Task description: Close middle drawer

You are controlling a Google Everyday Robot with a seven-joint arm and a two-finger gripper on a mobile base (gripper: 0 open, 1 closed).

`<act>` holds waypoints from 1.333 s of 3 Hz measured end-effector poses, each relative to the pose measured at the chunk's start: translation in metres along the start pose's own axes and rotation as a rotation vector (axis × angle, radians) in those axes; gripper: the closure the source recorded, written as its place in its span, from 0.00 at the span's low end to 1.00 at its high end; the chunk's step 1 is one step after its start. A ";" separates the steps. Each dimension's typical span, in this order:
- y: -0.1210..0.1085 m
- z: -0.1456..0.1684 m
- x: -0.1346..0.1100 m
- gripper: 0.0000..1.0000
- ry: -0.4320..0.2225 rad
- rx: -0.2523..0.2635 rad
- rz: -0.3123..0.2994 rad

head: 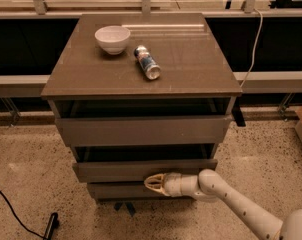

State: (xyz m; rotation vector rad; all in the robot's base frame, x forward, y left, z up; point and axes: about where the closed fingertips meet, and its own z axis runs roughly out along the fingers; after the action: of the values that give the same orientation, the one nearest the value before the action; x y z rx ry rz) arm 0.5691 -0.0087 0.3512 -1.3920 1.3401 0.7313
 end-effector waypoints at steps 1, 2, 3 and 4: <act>-0.002 -0.002 -0.002 1.00 0.008 0.018 -0.010; -0.011 -0.002 0.000 1.00 0.013 0.044 -0.011; -0.025 0.002 0.002 1.00 0.016 0.063 -0.008; -0.040 0.001 -0.001 1.00 0.012 0.116 -0.010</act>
Offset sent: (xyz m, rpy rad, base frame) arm 0.0262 -0.0121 0.0045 -0.0104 -0.0392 -0.0846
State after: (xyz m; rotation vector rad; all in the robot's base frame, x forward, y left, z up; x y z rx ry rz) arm 0.6074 -0.0134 0.3616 -1.3113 1.3622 0.6295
